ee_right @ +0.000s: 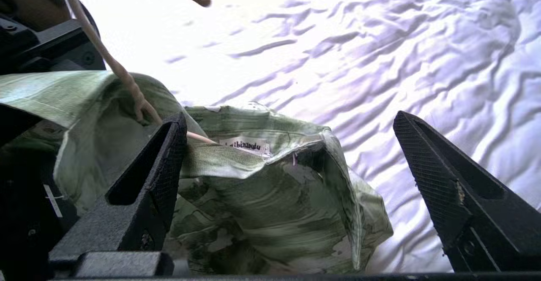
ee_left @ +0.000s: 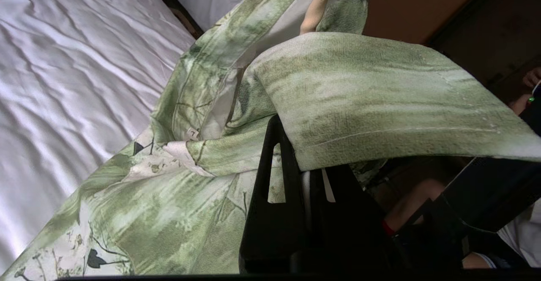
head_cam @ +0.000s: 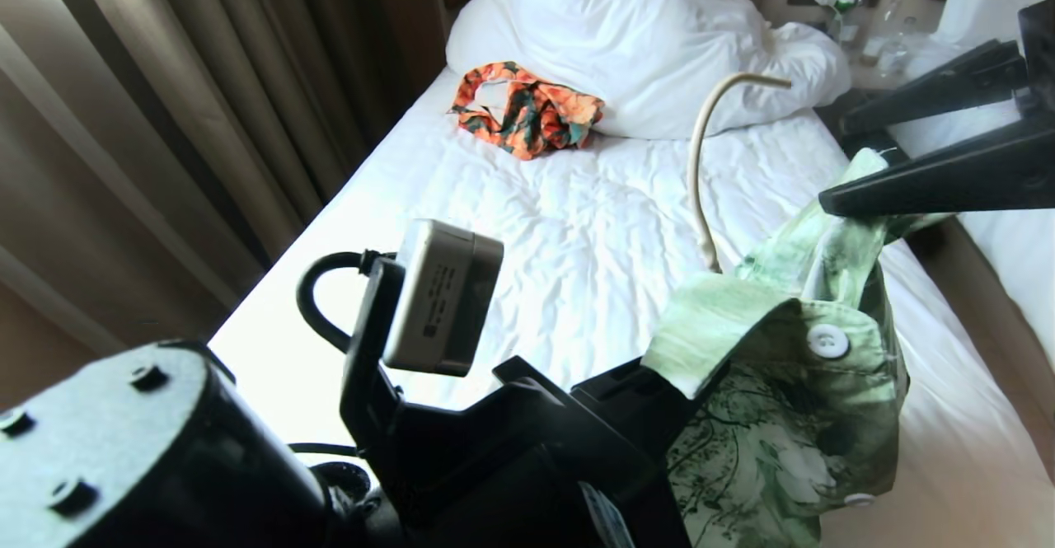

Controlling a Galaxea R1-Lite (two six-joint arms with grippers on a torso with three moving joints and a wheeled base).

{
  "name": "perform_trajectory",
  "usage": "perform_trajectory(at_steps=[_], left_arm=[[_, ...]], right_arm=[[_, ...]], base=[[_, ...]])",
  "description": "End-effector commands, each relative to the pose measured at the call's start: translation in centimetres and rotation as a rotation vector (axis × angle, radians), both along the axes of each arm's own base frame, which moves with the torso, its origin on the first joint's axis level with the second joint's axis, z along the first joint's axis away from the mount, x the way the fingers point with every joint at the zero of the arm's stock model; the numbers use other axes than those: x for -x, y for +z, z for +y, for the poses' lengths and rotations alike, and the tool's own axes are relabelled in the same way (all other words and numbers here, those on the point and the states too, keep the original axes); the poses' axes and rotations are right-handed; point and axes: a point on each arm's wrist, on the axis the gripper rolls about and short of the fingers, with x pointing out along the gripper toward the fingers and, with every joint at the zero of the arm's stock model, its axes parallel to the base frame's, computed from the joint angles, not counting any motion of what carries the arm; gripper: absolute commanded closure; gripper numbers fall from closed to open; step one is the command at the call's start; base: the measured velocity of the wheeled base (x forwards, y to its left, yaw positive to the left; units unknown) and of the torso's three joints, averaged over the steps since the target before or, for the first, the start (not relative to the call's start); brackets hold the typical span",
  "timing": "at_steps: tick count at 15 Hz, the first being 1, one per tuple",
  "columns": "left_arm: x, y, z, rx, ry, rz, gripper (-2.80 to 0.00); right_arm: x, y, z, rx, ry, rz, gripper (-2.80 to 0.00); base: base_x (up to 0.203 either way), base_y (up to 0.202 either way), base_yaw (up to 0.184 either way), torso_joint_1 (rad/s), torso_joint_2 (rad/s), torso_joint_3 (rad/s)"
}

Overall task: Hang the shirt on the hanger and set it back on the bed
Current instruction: Hook the other side of the shirt onto the hanger

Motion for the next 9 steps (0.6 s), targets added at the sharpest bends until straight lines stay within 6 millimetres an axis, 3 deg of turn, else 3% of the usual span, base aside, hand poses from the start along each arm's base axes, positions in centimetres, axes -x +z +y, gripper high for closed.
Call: perform_trajectory(at_steps=[1, 5, 9], left_arm=[[0.1, -0.4, -0.3, -0.009, -0.006, 0.010, 0.00], [0.1, 0.2, -0.2, 0.015, -0.003, 0.011, 0.00], [-0.5, 2.3, 0.3, 0.099, 0.062, 0.006, 0.00]], right_arm=[[0.8, 0.1, 0.4, 0.016, 0.059, -0.027, -2.80], [3.8, -0.1, 1.2, 0.045, 0.198, 0.013, -2.80], [6.3, -0.1, 1.1, 0.072, 0.301, 0.034, -2.80]], base=[[0.000, 0.000, 0.000, 0.000, 0.00, 0.000], [0.000, 0.000, 0.000, 0.000, 0.00, 0.000], [0.000, 0.000, 0.000, 0.000, 0.00, 0.000]])
